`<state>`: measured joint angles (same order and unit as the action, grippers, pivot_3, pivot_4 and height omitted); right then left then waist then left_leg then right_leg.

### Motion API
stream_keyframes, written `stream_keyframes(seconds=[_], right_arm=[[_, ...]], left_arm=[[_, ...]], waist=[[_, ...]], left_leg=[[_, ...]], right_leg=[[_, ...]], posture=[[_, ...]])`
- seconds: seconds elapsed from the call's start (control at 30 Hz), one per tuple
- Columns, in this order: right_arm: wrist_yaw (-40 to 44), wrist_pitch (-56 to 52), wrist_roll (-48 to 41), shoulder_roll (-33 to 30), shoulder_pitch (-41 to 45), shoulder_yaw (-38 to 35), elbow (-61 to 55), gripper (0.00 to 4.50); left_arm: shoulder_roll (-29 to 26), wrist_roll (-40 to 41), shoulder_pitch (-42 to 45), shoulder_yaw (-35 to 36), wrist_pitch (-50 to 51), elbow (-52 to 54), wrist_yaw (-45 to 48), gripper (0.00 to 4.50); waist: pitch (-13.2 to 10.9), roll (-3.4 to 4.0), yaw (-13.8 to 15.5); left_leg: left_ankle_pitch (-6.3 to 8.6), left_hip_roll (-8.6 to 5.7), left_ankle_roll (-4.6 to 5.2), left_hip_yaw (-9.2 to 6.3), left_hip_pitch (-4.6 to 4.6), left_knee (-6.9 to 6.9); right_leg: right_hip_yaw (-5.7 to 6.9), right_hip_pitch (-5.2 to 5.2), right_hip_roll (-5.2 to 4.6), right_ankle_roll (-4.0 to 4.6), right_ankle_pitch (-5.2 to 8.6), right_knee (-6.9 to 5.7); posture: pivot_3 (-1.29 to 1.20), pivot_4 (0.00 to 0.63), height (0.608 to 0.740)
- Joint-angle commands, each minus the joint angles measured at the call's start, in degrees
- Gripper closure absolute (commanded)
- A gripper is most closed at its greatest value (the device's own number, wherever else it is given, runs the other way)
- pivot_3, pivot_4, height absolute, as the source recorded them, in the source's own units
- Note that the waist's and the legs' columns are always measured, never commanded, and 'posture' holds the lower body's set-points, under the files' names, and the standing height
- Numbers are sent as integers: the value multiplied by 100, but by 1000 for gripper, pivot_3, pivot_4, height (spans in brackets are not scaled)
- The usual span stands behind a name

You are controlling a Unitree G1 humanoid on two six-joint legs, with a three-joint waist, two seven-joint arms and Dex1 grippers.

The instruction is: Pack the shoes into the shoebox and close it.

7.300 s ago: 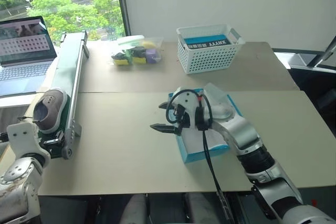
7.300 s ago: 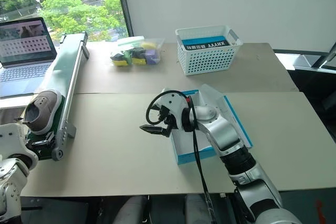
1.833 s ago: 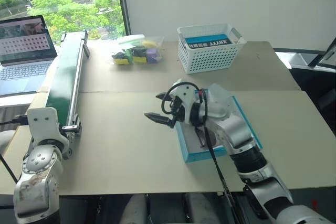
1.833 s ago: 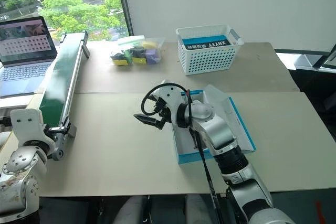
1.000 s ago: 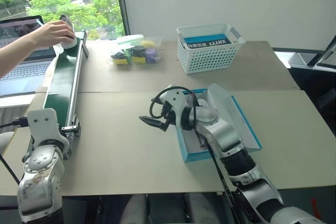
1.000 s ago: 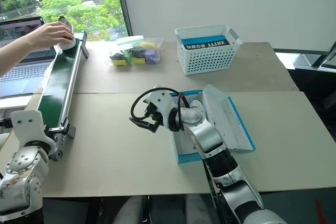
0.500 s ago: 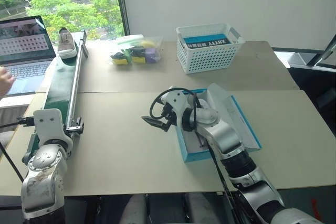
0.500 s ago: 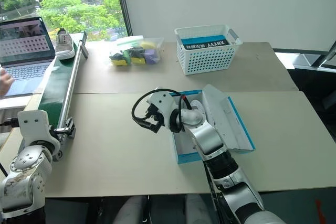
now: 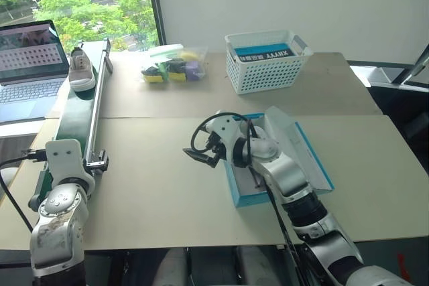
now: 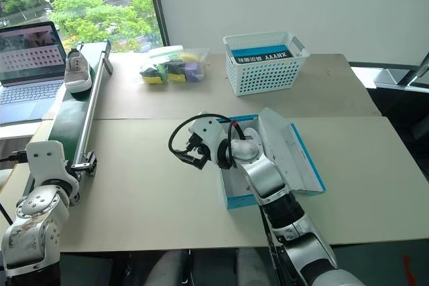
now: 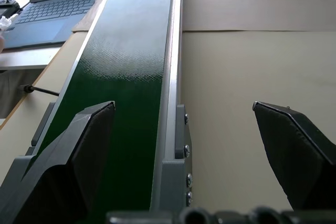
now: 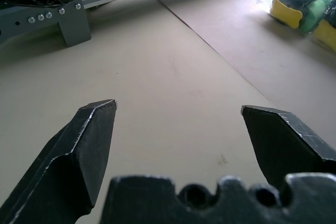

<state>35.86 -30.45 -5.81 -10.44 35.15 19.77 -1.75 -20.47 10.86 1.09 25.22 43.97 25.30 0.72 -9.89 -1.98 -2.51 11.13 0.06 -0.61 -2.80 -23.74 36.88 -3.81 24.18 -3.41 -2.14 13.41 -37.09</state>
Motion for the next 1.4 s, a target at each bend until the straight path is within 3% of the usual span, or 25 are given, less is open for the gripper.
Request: stream_keyframes(seconds=[0.03,1.4], right_arm=[[-15,53,-16,17,57,-84,-133,8],[-56,41,10,80,45,-135,-174,8]], left_arm=[[67,14,-38,280,-82,175,-88,0],[359,471,295,1042,540,-94,-529,0]], waist=[[0,0,-3],[1,-2,0]], left_leg=[[0,0,0,0,0,0],[0,0,0,0,0,0]], right_leg=[[0,0,0,0,0,0],[0,0,1,0,0,0]], posture=[[0,150,737],[0,150,737]])
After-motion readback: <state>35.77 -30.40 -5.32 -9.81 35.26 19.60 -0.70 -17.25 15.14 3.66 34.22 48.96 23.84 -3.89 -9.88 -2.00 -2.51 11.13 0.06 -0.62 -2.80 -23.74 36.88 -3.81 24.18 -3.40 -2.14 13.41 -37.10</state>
